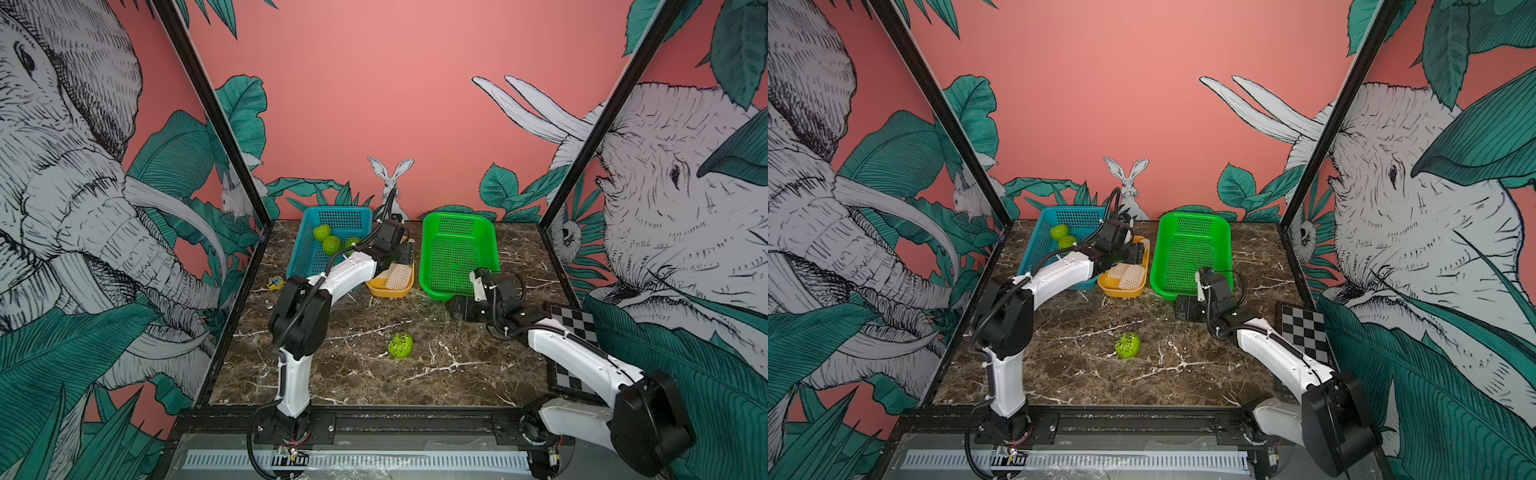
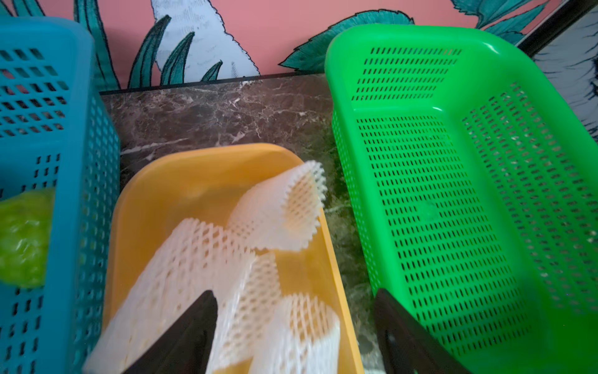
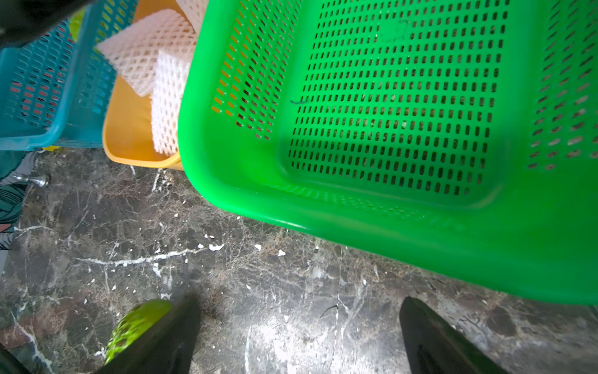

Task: Sleeve custard apples in foam nets
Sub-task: Move the basket to the center of the board, then pick up the foam net from the storage box.

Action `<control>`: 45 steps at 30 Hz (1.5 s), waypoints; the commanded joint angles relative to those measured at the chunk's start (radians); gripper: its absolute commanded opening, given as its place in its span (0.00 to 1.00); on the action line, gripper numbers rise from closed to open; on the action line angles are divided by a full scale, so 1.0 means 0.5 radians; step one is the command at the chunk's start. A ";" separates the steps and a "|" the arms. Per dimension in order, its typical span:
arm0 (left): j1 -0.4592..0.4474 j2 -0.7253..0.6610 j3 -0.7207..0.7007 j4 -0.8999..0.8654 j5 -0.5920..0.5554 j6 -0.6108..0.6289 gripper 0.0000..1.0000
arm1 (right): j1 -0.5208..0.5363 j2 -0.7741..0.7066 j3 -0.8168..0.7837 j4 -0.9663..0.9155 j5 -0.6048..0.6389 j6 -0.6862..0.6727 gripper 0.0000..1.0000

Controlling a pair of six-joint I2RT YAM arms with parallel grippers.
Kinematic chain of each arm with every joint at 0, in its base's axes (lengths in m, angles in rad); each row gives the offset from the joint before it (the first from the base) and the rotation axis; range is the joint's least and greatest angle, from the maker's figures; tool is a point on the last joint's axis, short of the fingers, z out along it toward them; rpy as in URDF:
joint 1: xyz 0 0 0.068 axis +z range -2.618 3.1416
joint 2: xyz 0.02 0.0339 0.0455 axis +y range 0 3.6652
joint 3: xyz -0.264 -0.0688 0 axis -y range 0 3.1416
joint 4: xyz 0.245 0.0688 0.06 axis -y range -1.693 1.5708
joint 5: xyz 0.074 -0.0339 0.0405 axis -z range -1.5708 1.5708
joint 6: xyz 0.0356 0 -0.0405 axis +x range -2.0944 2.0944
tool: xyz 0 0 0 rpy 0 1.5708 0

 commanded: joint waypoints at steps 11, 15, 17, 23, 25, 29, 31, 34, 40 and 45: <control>0.059 0.379 0.508 -0.269 0.184 0.215 0.56 | -0.014 -0.061 0.133 -0.174 0.041 -0.090 0.99; 0.058 0.415 0.568 -0.321 0.121 0.246 0.37 | -0.016 -0.069 0.168 -0.204 0.031 -0.096 0.99; 0.059 0.401 0.568 -0.314 0.108 0.250 0.27 | -0.015 -0.083 0.187 -0.215 0.020 -0.096 0.99; 0.059 0.293 0.527 -0.307 0.083 0.270 0.00 | -0.012 -0.081 0.359 -0.345 0.118 -0.143 0.96; 0.059 0.215 0.469 -0.301 0.074 0.282 0.00 | -0.012 -0.049 0.467 -0.368 0.128 -0.154 0.95; 0.059 -0.012 0.251 -0.206 0.098 0.295 0.00 | -0.013 0.057 0.613 -0.230 -0.025 -0.070 0.92; 0.057 -0.156 0.103 -0.125 0.184 0.298 0.00 | -0.011 0.128 0.650 -0.080 -0.111 0.007 0.91; 0.056 -0.333 -0.083 -0.054 0.335 0.247 0.00 | -0.012 0.238 0.698 0.095 -0.182 0.101 0.89; 0.002 -0.670 -0.484 0.128 0.436 0.122 0.00 | 0.005 0.396 0.743 0.366 -0.318 0.317 0.82; -0.101 -0.856 -0.700 0.229 0.326 0.119 0.00 | 0.103 0.427 0.724 0.512 -0.348 0.410 0.78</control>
